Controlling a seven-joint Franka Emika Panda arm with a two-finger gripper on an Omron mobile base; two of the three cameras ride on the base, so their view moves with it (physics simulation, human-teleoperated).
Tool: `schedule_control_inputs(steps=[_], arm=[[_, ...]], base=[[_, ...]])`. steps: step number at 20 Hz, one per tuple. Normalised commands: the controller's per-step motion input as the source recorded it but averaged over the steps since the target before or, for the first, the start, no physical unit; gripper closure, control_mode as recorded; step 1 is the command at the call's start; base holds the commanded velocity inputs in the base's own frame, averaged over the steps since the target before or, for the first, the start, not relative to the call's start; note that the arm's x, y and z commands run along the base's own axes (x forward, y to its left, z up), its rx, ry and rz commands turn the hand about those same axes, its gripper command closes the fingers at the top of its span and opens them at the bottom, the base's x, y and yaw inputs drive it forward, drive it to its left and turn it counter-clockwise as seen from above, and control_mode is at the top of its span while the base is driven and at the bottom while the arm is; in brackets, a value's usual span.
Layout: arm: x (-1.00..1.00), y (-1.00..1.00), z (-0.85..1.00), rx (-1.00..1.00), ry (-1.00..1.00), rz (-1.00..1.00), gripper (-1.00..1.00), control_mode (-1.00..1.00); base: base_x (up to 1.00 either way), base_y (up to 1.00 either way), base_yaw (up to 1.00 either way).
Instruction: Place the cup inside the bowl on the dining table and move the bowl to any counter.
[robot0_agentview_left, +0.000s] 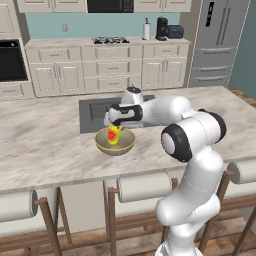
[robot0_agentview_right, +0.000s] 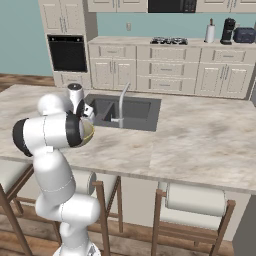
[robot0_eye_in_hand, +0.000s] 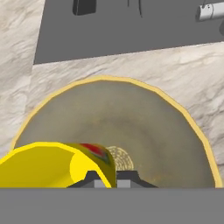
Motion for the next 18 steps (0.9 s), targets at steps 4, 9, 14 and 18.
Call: schedule_control_inputs(steps=[4,9,14,18], arm=[[-0.16,0.00,-0.10,-0.01,0.00,0.00,1.00,-1.00],[-0.16,0.00,-0.16,-0.02,0.00,0.00,1.00,-1.00],[-0.09,0.00,-0.12,-0.01,0.00,0.00,1.00,-1.00],[-0.02,0.00,-0.03,0.00,0.00,0.00,1.00,-1.00]], base=[[0.00,0.00,0.00],[0.00,0.00,0.00],[0.00,0.00,0.00],[0.00,0.00,0.00]])
